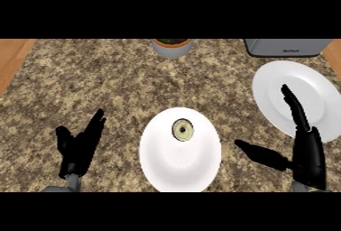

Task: Pick the cupcake from the plate and place it in the plate

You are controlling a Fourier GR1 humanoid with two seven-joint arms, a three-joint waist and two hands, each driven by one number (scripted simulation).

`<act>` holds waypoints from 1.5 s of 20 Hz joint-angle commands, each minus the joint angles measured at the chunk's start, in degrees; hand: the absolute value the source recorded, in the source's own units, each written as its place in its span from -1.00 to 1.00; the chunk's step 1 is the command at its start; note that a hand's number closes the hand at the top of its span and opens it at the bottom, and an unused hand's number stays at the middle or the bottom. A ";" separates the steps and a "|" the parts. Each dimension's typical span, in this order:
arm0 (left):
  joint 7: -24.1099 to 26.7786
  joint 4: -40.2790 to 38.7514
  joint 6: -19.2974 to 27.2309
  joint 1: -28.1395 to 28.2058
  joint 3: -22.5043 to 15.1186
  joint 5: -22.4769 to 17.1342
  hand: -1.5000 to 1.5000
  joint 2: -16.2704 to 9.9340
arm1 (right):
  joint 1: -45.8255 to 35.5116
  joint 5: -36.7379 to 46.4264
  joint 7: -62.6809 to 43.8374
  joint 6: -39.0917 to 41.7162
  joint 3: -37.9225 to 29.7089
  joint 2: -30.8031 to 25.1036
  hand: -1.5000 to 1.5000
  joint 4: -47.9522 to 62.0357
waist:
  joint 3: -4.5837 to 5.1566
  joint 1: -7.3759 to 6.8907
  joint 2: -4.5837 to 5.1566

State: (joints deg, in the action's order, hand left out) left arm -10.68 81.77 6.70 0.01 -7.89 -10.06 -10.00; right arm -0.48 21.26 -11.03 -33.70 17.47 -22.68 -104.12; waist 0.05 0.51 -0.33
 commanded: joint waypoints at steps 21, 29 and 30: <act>-1.89 0.80 -0.89 0.28 0.79 1.60 0.00 2.18 | -17.79 25.37 -45.52 28.54 14.65 16.62 -1.00 6.23 | -0.05 -0.68 0.32; -2.29 1.55 -2.89 2.64 1.69 1.75 0.00 2.44 | -16.37 27.90 -44.86 28.89 14.86 22.58 -1.00 7.21 | -0.05 -0.59 0.28; -4.00 5.36 -0.73 3.23 0.25 3.62 0.00 2.99 | -17.22 28.98 -43.34 21.49 19.32 22.60 -1.00 14.75 | -0.06 -0.85 0.31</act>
State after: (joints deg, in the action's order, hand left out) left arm -12.17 84.19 5.25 1.52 -6.66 -7.60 -7.64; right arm -18.26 48.90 -55.41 -7.84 34.00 -1.29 -93.70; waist -0.15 -0.24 -0.15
